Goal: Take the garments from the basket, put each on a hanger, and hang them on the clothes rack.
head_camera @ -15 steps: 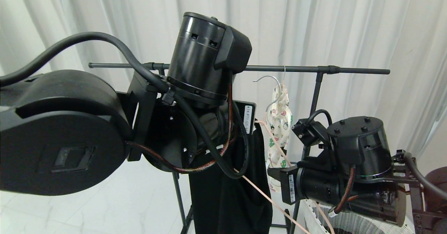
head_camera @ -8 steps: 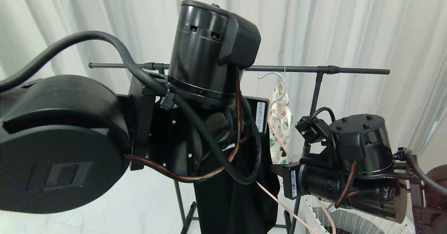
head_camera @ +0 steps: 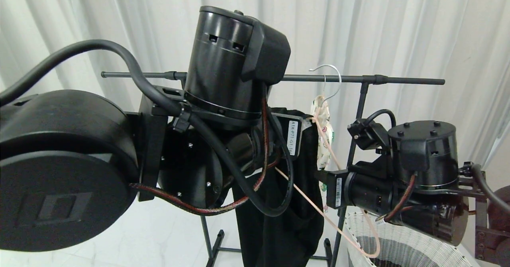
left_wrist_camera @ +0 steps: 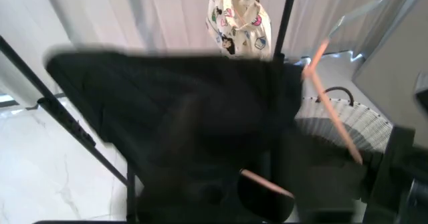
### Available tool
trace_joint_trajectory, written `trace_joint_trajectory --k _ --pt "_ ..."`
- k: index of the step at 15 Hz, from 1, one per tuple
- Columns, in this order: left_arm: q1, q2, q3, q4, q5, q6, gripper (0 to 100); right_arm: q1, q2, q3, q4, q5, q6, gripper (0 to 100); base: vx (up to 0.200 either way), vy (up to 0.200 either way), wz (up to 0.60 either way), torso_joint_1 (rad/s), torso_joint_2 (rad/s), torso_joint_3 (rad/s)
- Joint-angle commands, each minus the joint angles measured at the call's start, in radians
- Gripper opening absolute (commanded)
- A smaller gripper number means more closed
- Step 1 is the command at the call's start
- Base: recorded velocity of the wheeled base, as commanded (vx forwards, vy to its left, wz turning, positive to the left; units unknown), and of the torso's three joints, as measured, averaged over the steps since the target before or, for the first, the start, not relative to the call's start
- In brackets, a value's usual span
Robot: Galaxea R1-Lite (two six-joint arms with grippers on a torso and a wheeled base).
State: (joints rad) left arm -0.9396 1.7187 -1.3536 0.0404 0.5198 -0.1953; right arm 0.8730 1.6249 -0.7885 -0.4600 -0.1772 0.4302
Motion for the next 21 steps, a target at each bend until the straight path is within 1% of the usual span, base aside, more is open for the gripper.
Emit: trace_joint_trajectory --k 1,2,4,7,8,9,10,11,12,13,14,15,16,18,19,20,21 --pt "0.001 -0.014 0.014 0.001 0.0 -0.001 100 -0.002 -0.007 0.008 -0.029 -0.019 -0.011 0 0.0 0.0 0.0 0.0 0.0 0.0" --pt "0.001 -0.025 0.033 -0.001 0.0 -0.001 100 -0.002 -0.014 0.014 -0.058 -0.033 -0.025 0 0.0 0.0 0.0 0.0 0.0 0.0" --pt "0.001 -0.053 0.067 -0.001 0.0 -0.001 100 -0.009 -0.025 0.045 -0.092 -0.036 -0.067 0 0.0 0.0 0.0 0.0 0.0 0.0" --pt "-0.004 -0.105 0.13 -0.001 -0.001 0.002 100 -0.019 -0.025 0.091 -0.183 -0.034 -0.12 0 0.0 0.0 0.0 0.0 0.0 0.0" --pt "-0.002 -0.13 0.172 0.001 -0.001 0.005 100 -0.026 -0.031 0.112 -0.2 -0.033 -0.151 0 0.0 0.0 0.0 0.0 0.0 0.0" --pt "0.005 -0.168 0.235 -0.001 -0.004 0.03 100 -0.034 -0.045 0.143 -0.229 -0.025 -0.185 0 0.0 0.0 0.0 0.0 0.0 0.0" --pt "0.008 -0.223 0.318 -0.004 -0.017 0.062 100 -0.042 -0.054 0.187 -0.27 0.002 -0.215 0 0.0 0.0 0.0 0.0 0.0 0.0" --pt "0.01 -0.275 0.378 -0.01 -0.041 0.088 100 -0.048 -0.069 0.233 -0.302 0.035 -0.238 0 0.0 0.0 0.0 0.0 0.0 0.0" --pt "0.015 -0.36 0.456 -0.016 -0.092 0.129 100 -0.063 -0.089 0.307 -0.341 0.087 -0.281 0 0.0 0.0 0.0 0.0 0.0 0.0" --pt "0.035 -0.438 0.522 -0.016 -0.153 0.189 100 -0.08 -0.111 0.371 -0.373 0.139 -0.326 0 0.0 0.0 0.0 0.0 0.0 0.0" --pt "0.053 -0.49 0.565 -0.016 -0.196 0.24 100 -0.091 -0.125 0.413 -0.391 0.182 -0.354 0 0.0 0.0 0.0 0.0 0.0 0.0" --pt "0.082 -0.564 0.62 -0.016 -0.259 0.313 100 -0.1 -0.149 0.463 -0.399 0.246 -0.393 0 0.0 0.0 0.0 0.0 0.0 0.0" --pt "0.097 -0.616 0.662 -0.016 -0.314 0.361 100 -0.101 -0.165 0.496 -0.399 0.289 -0.43 0 0.0 0.0 0.0 0.0 0.0 0.0" --pt "0.105 -0.689 0.722 -0.016 -0.409 0.425 100 -0.097 -0.171 0.538 -0.401 0.357 -0.499 0 0.0 0.0 0.0 0.0 0.0 0.0" --pt "0.105 -0.703 0.737 -0.016 -0.468 0.448 100 -0.086 -0.175 0.563 -0.401 0.389 -0.541 0 0.0 0.0 0.0 0.0 0.0 0.0" --pt "0.105 -0.702 0.738 -0.017 -0.517 0.465 100 -0.069 -0.177 0.586 -0.401 0.41 -0.559 0 0.0 0.0 0.0 0.0 0.0 0.0" --pt "0.105 -0.692 0.738 -0.017 -0.549 0.471 100 -0.046 -0.18 0.6 -0.404 0.413 -0.562 0 0.0 0.0 0.0 0.0 0.0 0.0"
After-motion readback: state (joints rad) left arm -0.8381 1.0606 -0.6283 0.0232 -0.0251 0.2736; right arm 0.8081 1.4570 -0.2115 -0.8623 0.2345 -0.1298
